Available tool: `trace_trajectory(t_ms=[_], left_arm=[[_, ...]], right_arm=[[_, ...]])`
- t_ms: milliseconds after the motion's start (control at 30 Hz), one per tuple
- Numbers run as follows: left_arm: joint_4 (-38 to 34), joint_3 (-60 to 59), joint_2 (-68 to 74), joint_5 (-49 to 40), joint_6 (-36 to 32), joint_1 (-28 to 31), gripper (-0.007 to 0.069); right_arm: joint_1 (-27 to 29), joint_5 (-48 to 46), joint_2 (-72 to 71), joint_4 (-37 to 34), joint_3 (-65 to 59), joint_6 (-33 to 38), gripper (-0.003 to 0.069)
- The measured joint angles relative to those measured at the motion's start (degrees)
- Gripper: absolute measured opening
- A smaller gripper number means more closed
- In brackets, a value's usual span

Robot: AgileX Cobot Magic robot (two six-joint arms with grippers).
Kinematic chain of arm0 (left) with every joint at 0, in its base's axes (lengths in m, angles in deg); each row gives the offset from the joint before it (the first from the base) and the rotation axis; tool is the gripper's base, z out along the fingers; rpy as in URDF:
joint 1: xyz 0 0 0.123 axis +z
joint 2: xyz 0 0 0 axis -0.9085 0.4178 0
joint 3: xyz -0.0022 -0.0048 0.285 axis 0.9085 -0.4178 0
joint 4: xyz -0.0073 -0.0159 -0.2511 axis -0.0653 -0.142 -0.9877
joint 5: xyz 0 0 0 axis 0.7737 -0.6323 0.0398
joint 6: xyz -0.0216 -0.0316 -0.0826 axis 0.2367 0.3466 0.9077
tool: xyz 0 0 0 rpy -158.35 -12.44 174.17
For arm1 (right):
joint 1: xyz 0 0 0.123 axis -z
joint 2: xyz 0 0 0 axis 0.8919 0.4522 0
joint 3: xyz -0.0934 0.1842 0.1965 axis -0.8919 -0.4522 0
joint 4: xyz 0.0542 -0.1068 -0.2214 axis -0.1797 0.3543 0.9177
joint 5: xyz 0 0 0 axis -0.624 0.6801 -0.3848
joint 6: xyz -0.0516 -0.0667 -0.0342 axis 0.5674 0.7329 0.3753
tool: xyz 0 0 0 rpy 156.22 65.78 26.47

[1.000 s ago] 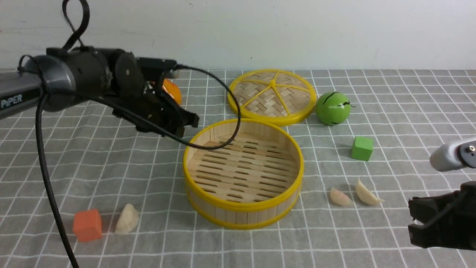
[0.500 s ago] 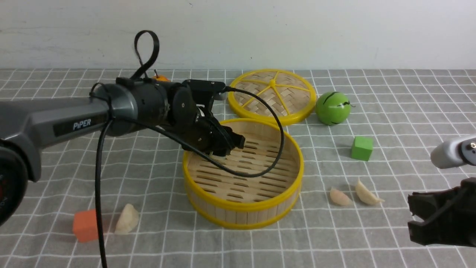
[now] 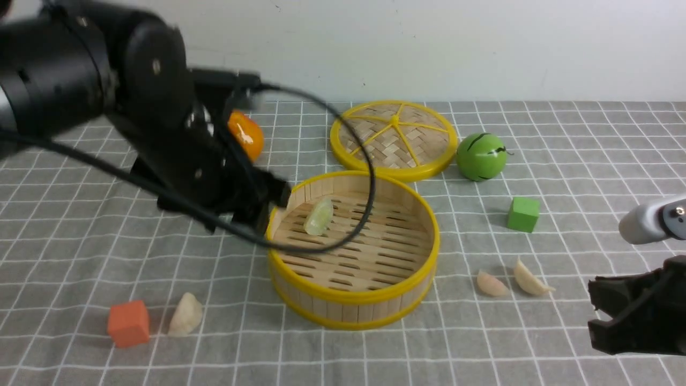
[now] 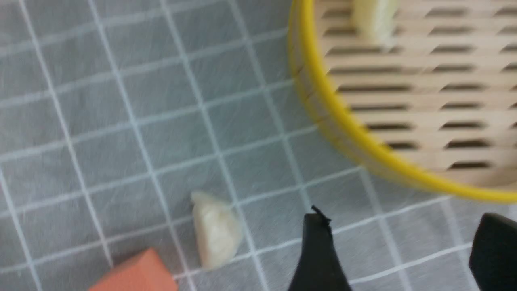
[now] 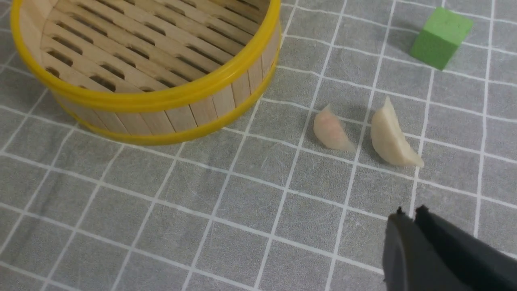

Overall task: Put the dumplings into the steamer on the table with the grey tablecloth.
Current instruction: 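Reach for and grasp a dumpling on the table with the left gripper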

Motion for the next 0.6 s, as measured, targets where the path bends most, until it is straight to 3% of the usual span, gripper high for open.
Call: trace_trajectory(t_ms=[200, 433, 600], left_arm=[[7.56, -13.51, 3.29, 9.7, 8.57, 0.0, 0.039], [14.71, -14.33, 6.24, 14.85, 19.45, 1.23, 0.0382], [15.78, -14.33, 6.6, 14.5, 23.01, 3.65, 0.0375]], right_arm=[[0.0, -1.03, 0.0, -1.29, 0.0, -0.06, 0.0033], [0.0, -1.57, 0.07, -1.35, 0.0, -0.06, 0.0037], [0.0, -2.03, 0.07, -1.35, 0.0, -0.06, 0.0041]])
